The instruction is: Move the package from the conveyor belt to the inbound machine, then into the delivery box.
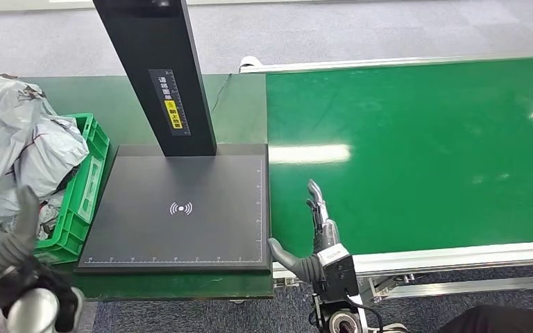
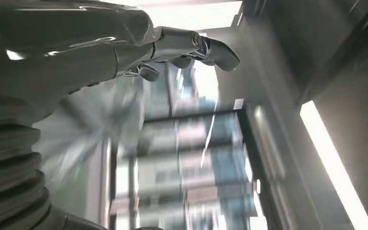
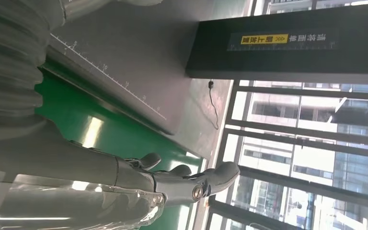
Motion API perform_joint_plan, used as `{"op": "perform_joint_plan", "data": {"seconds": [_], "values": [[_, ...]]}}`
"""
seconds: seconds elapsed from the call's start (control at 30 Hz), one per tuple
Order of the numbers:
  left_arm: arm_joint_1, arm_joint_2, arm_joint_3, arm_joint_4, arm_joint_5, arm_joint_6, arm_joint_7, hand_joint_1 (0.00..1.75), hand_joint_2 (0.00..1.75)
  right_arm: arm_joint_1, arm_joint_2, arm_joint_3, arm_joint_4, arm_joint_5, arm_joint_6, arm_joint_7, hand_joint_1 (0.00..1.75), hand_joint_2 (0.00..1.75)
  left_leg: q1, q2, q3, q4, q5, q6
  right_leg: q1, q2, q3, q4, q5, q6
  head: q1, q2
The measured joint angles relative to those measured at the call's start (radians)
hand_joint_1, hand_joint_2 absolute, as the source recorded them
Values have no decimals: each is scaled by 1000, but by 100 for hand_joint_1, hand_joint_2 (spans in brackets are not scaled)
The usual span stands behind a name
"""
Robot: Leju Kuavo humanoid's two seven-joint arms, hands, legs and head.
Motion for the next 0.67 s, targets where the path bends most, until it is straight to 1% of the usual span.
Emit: {"op": "perform_joint_plan", "data": {"seconds": [0.1, 0.17, 0.27, 0.37, 0.47, 0.67], "values": [[114, -20, -121, -65, 55, -141, 0, 0, 175, 12, 0, -14, -12, 2, 0, 5, 0, 175, 0, 0, 0, 0, -1, 0, 0, 0, 0, 0, 0, 0, 0, 0], [164, -38, -179, -79, 72, -221, 6, 0, 175, 15, 2, -24, -15, 8, -1, 7, 0, 175, 0, 0, 0, 0, -1, 0, 0, 0, 1, 0, 0, 0, 0, 0], [206, -70, -233, -50, 73, -347, 52, 0, 175, 17, 14, -39, -19, 25, -28, 5, 0, 175, 0, -1, 0, 0, -1, 1, 0, 0, 1, 0, 0, 0, 0, 0], [225, -102, -254, 21, 19, -454, 111, 0, 175, 19, 33, -58, -32, 33, -69, 1, 0, 175, 0, 0, 0, 0, -1, 1, 0, 0, 2, 0, 0, 0, 0, 0], [234, -128, -263, 75, -40, -498, 138, 0, 175, 23, 44, -72, -41, 15, -68, -4, 0, 175, 1, -1, 1, 0, 0, 0, 0, 0, 1, 0, 0, 0, 0, 0], [251, -160, -266, 125, -69, -514, 153, 0, 175, 26, 50, -81, -40, -38, -31, -38, 0, 175, 1, -1, 0, 0, -1, 0, 0, 0, 1, 0, 0, 0, 0, 0]]}}
